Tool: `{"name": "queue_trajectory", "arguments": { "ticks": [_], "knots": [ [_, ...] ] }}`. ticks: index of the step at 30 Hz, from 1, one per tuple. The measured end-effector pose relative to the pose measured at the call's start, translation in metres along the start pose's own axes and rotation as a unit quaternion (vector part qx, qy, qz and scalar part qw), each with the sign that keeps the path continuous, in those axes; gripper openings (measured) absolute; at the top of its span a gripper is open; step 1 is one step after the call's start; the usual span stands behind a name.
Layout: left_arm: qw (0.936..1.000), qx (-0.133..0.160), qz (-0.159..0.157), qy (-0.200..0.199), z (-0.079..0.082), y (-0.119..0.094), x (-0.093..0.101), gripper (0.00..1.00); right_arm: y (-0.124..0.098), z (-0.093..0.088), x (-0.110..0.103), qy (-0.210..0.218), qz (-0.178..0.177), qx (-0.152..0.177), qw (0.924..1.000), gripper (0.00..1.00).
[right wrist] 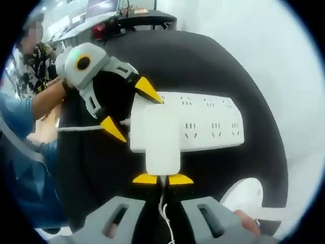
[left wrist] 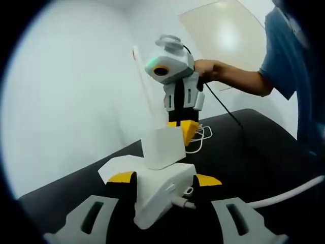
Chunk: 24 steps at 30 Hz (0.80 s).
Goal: Insert the desk lamp plug into the socket, turn on the power strip switch, turn on the lamp switch, then turn off the lamp switch, turn off the power strip switch, and remove the plug from the socket.
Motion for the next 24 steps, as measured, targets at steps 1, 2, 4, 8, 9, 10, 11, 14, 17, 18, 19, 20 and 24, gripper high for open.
{"name": "queue_trajectory", "arguments": {
  "ticks": [1, 2, 4, 8, 9, 10, 11, 14, 17, 18, 19, 20, 24],
  "knots": [
    [1.0000, 0.000, 0.000, 0.000, 0.001, 0.000, 0.001, 0.42, 0.000, -0.001, -0.001, -0.008, -0.006, -0.014, 0.9998, 0.06],
    [1.0000, -0.001, 0.000, 0.000, 0.001, 0.000, 0.001, 0.42, 0.000, -0.001, -0.002, -0.014, -0.009, -0.019, 0.9997, 0.06],
    [1.0000, -0.001, 0.001, -0.001, 0.001, 0.001, 0.002, 0.42, -0.002, -0.001, -0.002, -0.012, -0.010, -0.014, 0.9998, 0.06],
    [1.0000, -0.001, 0.003, -0.005, 0.002, 0.001, 0.001, 0.43, -0.006, 0.004, -0.003, -0.021, -0.021, 0.005, 0.9996, 0.05],
    [1.0000, -0.002, 0.004, -0.005, 0.002, 0.001, 0.001, 0.43, -0.005, 0.004, -0.004, -0.025, -0.026, 0.000, 0.9994, 0.05],
    [1.0000, -0.002, 0.003, -0.004, 0.001, 0.001, 0.001, 0.43, -0.006, 0.003, -0.005, -0.028, -0.026, 0.000, 0.9993, 0.05],
    [1.0000, -0.002, 0.003, -0.005, 0.001, 0.001, 0.000, 0.43, -0.006, 0.003, -0.003, -0.028, -0.025, -0.001, 0.9993, 0.05],
    [1.0000, 0.000, 0.002, -0.005, 0.000, 0.001, 0.000, 0.43, -0.004, -0.002, 0.000, -0.017, -0.017, 0.007, 0.9997, 0.05],
    [1.0000, 0.001, 0.001, -0.004, 0.000, 0.002, 0.000, 0.43, 0.002, -0.010, 0.003, 0.011, -0.008, 0.030, 0.9995, 0.05],
    [1.0000, 0.002, 0.001, -0.003, 0.000, 0.002, 0.000, 0.43, 0.004, -0.013, 0.003, 0.026, -0.005, 0.046, 0.9986, 0.05],
    [1.0000, 0.002, 0.000, -0.004, 0.000, 0.002, 0.000, 0.43, 0.006, -0.017, 0.002, 0.037, 0.003, 0.056, 0.9977, 0.05],
    [1.0000, 0.002, 0.000, -0.003, 0.000, 0.002, 0.001, 0.43, 0.007, -0.021, 0.004, 0.037, 0.003, 0.055, 0.9978, 0.05],
    [1.0000, 0.002, 0.001, -0.003, -0.001, 0.002, -0.001, 0.43, 0.012, -0.024, 0.005, 0.054, 0.006, 0.075, 0.9957, 0.05]
  ]
}}
Point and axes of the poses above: the point that each gripper's makers call its tool centre point, and the gripper's own axes: y roughly forward along the fingers, x roughly to its right, z roughly out of its top, the point moved 6 cm from there along -y, roughly backward along the fingers, and after that the axes turned 9 degrees about y, right-handed, at the moved point
